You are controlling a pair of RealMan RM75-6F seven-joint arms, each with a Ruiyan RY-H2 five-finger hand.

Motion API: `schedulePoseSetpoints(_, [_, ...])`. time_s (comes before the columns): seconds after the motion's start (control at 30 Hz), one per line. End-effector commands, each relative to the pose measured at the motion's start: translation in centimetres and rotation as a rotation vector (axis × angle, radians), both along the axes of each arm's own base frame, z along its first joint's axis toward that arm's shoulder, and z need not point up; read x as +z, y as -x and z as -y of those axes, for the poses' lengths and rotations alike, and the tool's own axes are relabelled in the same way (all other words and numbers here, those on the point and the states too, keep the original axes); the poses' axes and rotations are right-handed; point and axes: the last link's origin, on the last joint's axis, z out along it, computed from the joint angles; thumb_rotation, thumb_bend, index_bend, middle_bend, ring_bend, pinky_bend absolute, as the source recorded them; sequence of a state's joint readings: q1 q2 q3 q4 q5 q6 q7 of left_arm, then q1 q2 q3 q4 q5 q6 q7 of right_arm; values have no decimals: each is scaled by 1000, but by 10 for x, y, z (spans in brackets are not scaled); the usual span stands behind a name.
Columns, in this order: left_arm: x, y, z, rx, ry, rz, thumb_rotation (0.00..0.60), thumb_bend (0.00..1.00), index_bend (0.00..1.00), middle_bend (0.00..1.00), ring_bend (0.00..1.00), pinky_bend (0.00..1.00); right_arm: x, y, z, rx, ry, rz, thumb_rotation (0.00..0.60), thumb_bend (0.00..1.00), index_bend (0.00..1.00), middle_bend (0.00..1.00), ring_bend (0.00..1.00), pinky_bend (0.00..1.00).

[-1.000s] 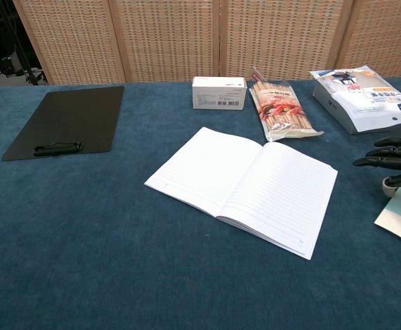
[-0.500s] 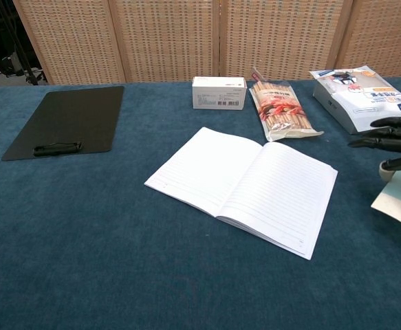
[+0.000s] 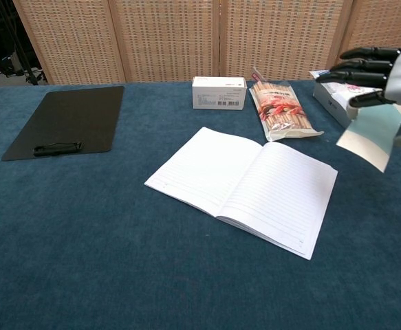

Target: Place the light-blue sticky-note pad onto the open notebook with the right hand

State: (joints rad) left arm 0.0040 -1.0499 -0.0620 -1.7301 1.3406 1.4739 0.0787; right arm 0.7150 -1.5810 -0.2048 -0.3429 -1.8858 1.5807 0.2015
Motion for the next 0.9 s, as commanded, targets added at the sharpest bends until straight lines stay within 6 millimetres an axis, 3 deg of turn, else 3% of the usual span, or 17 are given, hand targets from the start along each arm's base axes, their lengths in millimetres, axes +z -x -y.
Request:
schedulePoseSetpoints(0.03, [1, 2, -4, 12, 3, 5, 600, 0, 0, 0, 0, 0, -1, -47, 29, 90, 52, -21, 600, 109, 645, 0, 0, 0])
schedulePoseSetpoints(0.17, [1, 5, -10, 31, 10, 11, 600, 0, 0, 0, 0, 0, -17, -90, 45, 130, 54, -36, 600, 131, 645, 0, 0, 0])
schedulePoseSetpoints(0.33, [-2, 9, -19, 63, 32, 11, 600, 0, 0, 0, 0, 0, -55, -140, 56, 161, 48, -137, 600, 135, 645, 0, 0, 0])
schedulePoseSetpoints(0.5, [-5, 16, -25, 99, 47, 20, 600, 0, 0, 0, 0, 0, -96, -154, 52, 165, 17, -261, 600, 156, 645, 0, 0, 1])
schedulePoseSetpoints(0.67, [-5, 20, -32, 122, 59, 24, 600, 0, 0, 0, 0, 0, -131, -166, 37, 130, -47, -257, 600, 156, 645, 0, 0, 14])
schedulePoseSetpoints(0.9, [-3, 22, -35, 131, 61, 31, 600, 0, 0, 0, 0, 0, -157, -180, 24, 125, -92, -242, 600, 156, 644, 0, 0, 24])
